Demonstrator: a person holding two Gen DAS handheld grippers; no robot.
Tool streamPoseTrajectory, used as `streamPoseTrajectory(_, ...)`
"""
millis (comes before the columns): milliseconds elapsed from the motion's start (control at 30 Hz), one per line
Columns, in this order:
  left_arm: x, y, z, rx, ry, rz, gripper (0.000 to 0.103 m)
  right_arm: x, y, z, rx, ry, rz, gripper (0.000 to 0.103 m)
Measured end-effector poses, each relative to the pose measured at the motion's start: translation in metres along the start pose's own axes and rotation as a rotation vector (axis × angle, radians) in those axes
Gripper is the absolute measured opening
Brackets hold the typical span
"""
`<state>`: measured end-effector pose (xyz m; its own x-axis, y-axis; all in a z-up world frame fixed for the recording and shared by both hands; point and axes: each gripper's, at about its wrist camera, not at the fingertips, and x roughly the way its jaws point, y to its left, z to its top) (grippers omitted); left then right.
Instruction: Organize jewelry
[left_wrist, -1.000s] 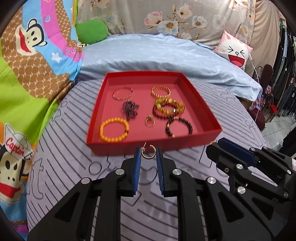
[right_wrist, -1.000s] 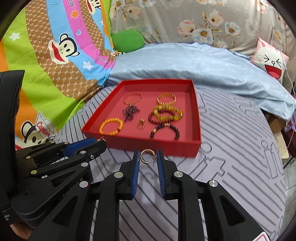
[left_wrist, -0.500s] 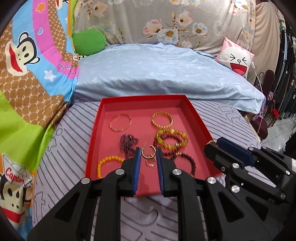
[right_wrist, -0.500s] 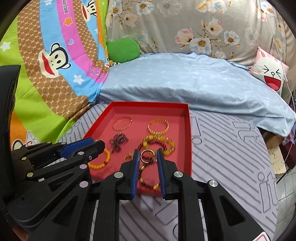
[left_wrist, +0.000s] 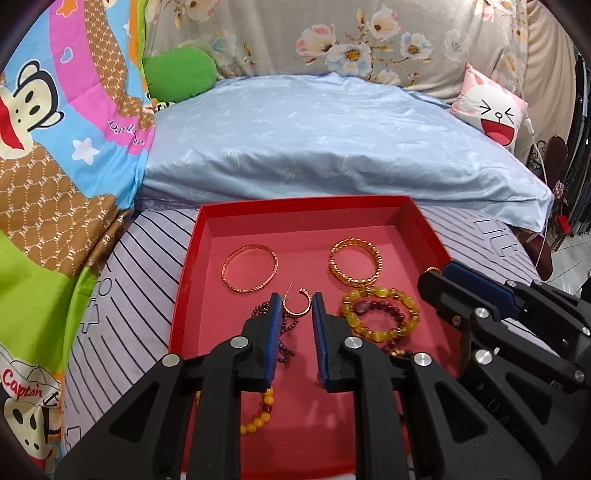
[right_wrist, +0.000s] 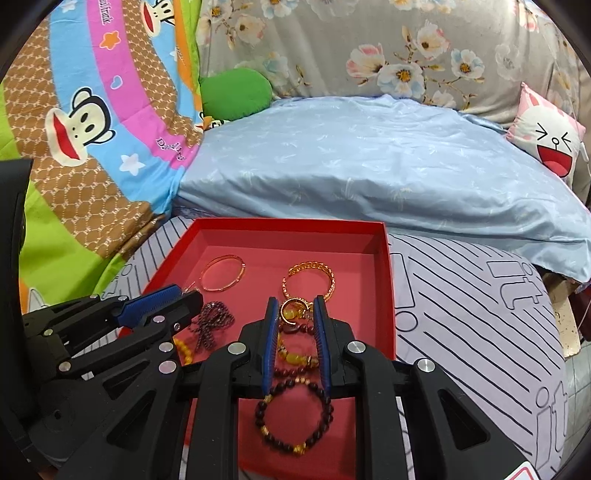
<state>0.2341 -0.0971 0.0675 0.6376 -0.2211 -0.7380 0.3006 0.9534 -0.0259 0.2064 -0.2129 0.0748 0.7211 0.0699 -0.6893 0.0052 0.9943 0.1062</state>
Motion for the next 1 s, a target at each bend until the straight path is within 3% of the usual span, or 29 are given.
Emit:
streamPoseTrajectory(467, 0.037, 0.012, 0.001, -0.027, 0.052, 0.023, 0.017, 0.041, 0.002, -0.001, 0.000, 0.058, -0.013, 0.018)
streamPoseTrajectory(1000, 0.026, 0.015, -0.003, -0.052, 0.040, 0.022, 0.023, 0.026, 0.008, -0.006, 0.007, 0.043, -0.027, 0.021)
